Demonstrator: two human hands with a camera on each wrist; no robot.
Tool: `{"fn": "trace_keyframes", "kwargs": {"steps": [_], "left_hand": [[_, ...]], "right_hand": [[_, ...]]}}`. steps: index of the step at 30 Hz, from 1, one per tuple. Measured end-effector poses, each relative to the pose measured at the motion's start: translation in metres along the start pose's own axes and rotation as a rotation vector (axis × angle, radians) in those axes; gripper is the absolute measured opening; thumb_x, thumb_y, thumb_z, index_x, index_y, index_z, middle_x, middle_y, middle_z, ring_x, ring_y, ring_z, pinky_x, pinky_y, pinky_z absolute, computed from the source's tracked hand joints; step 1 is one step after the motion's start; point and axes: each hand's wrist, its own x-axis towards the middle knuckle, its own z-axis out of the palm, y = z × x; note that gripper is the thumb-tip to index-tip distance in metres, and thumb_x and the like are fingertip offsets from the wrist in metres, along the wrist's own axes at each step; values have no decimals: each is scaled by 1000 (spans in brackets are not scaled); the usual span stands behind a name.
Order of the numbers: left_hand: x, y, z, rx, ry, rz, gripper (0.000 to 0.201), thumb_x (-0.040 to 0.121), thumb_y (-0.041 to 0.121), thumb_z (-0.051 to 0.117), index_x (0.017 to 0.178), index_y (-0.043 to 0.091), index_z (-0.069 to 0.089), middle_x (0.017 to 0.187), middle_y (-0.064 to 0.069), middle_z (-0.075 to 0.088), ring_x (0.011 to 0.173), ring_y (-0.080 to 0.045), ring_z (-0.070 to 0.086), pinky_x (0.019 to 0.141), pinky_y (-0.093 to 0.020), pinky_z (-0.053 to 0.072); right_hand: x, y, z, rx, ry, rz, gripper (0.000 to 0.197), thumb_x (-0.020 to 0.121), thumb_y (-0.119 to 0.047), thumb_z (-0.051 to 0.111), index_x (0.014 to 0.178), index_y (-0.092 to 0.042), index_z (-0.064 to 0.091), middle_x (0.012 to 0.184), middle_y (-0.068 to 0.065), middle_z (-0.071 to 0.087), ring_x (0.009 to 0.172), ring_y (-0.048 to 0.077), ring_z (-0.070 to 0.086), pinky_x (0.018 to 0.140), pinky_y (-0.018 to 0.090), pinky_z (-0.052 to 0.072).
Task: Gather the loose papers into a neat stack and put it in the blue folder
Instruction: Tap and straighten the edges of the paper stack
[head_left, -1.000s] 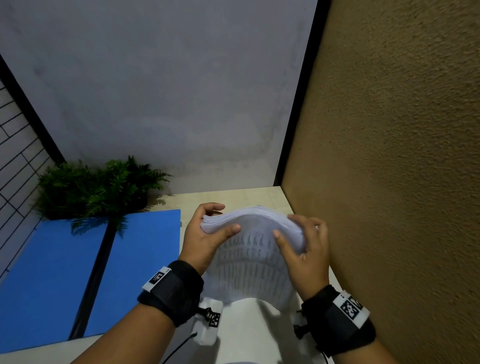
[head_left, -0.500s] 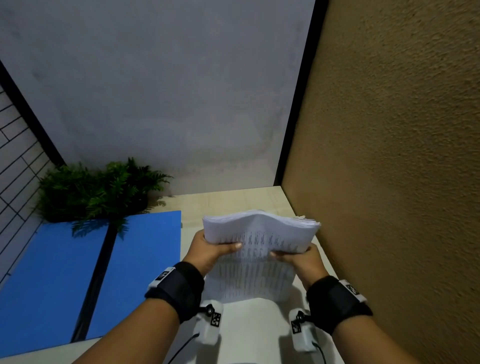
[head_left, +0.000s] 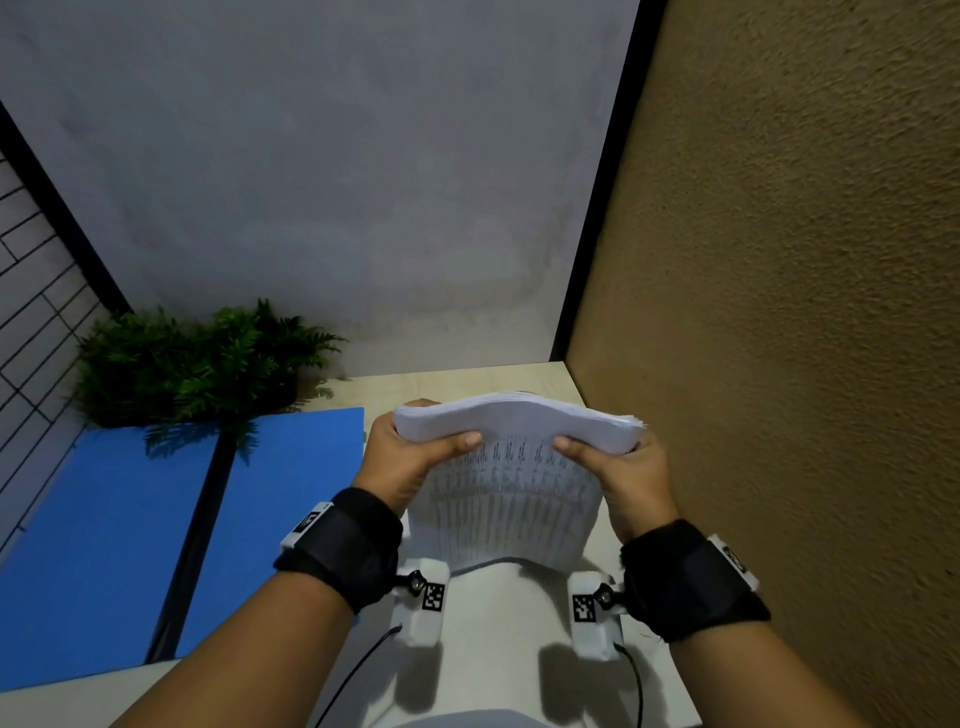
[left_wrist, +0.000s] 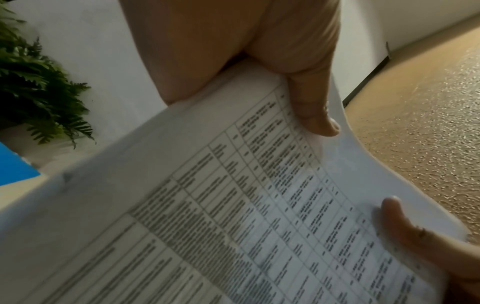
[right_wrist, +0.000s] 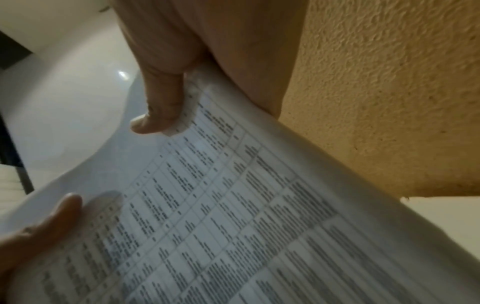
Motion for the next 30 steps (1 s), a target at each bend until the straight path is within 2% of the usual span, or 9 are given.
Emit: {"fn": "trace_keyframes", "kwargs": {"steps": [2, 4, 7, 11, 15, 18, 22, 26, 30], "left_hand": [[0, 0, -1, 30, -13, 23, 47, 50, 32, 89, 88, 13, 69, 84, 1, 72, 78, -11, 68, 66, -23, 55], [-1, -6, -1, 25, -7, 22, 54, 47, 32, 89, 93, 14, 68, 89, 2, 73, 81, -10, 69, 67, -23, 56], [-4, -17, -1, 13, -14, -14, 71, 48, 29, 91, 111, 10, 66, 106, -7, 74, 98, -19, 70, 77, -30, 59], [-8, -21, -2, 9, -26, -48, 75, 50, 29, 92, 118, 14, 64, 111, -6, 73, 103, -20, 69, 78, -28, 58], [-9, -20, -1, -22, -36, -41, 68, 55, 13, 93, 117, 13, 65, 110, -5, 74, 102, -18, 70, 77, -26, 58], [-8, -22, -3, -12, -33, -31, 75, 50, 22, 92, 118, 10, 61, 114, -8, 71, 106, -22, 67, 86, -35, 58], [-5, -27, -5, -6, -70, -28, 82, 55, 20, 92, 128, 15, 55, 124, -6, 67, 115, -22, 63, 93, -40, 56], [-5, -29, -5, -12, -58, -30, 94, 48, 26, 93, 130, 19, 49, 124, -3, 64, 114, -18, 62, 91, -31, 56], [-5, -34, -4, -30, -50, -54, 92, 51, 28, 94, 132, 23, 51, 125, -2, 66, 116, -20, 62, 94, -41, 55]], "right_hand": [[-5, 0, 0, -52, 48, -90, 57, 63, -9, 86, 110, -26, 60, 111, 2, 65, 106, 25, 64, 87, 41, 56], [-15, 1, 3, -256, 128, -224, 69, 68, -19, 85, 126, -34, 50, 128, -7, 50, 115, 10, 52, 90, 25, 49], [-28, 7, 10, -583, 58, -423, 54, 75, -38, 77, 125, -34, 56, 140, -12, 31, 123, 4, 36, 89, 9, 33], [-25, 11, 10, -498, 118, -301, 53, 75, -57, 64, 123, -37, 53, 129, -18, 26, 119, 7, 40, 89, 20, 43], [-22, 11, 10, -588, 34, -435, 44, 75, -62, 57, 106, -32, 61, 123, -15, 33, 112, -10, 38, 85, 14, 43], [-16, 10, 8, -490, 151, -321, 52, 73, -67, 54, 108, -29, 59, 117, -11, 35, 106, 0, 45, 90, 27, 49], [-21, 13, 13, -566, 44, -444, 41, 74, -61, 59, 105, -33, 60, 119, -12, 35, 111, -9, 40, 87, 10, 42], [-17, 8, 16, -442, 127, -308, 53, 71, -65, 58, 113, -34, 52, 118, -11, 35, 106, 0, 45, 94, 32, 50], [-22, 11, 18, -356, 55, -326, 82, 64, -60, 70, 133, -49, 26, 123, -13, 42, 116, -1, 47, 92, 23, 48]]}}
